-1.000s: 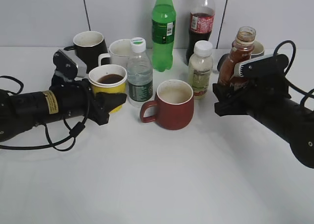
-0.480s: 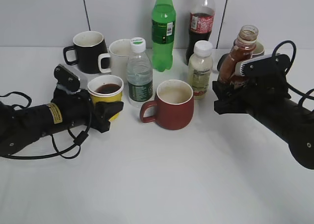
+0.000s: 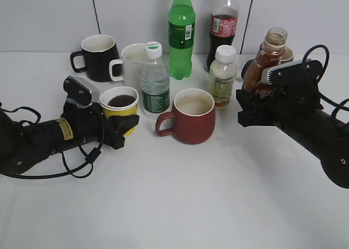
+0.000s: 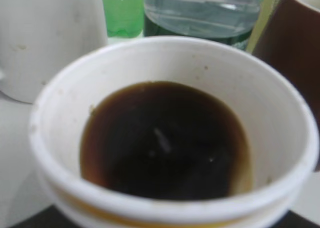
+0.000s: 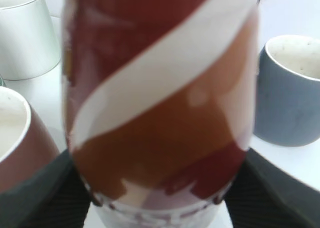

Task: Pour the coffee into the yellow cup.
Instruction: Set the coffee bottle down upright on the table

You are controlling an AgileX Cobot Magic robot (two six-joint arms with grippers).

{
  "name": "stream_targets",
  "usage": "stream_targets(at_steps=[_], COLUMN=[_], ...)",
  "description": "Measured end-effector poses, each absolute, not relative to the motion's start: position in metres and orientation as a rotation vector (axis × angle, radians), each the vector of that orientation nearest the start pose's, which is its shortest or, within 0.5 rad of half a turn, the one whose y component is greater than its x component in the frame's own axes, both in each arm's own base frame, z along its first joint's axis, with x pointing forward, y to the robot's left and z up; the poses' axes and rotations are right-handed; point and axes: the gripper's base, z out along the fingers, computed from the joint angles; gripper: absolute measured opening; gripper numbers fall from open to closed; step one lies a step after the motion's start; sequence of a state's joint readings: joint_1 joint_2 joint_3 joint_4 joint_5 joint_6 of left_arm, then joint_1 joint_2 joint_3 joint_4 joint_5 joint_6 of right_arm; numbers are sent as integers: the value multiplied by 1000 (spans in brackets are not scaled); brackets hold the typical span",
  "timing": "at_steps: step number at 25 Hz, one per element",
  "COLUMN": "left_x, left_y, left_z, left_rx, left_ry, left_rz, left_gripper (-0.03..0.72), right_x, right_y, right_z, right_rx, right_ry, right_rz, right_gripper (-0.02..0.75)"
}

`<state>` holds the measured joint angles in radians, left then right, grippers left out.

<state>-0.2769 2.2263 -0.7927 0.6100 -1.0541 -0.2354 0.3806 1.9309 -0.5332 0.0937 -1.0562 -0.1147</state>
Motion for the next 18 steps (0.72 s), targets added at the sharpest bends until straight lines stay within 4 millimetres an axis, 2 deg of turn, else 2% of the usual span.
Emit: stream_targets(at_steps=[4,9,18], left_x=[328,327,327], left_y=[-140,-140,-139], left_z=[54,52,51], left_rx=[696,704,707], left_ry=[1819,1840,1846], left_rz=[-627,-617,-615], left_gripper=[367,457,496], right_x=[290,290,290], right_y=[108,108,108], right_z=[114,114,113], right_rx=[-349,-349,-349], right_ry=[1792,1792,1793], right_rz=[147,147,146], right_gripper=[520,522,522])
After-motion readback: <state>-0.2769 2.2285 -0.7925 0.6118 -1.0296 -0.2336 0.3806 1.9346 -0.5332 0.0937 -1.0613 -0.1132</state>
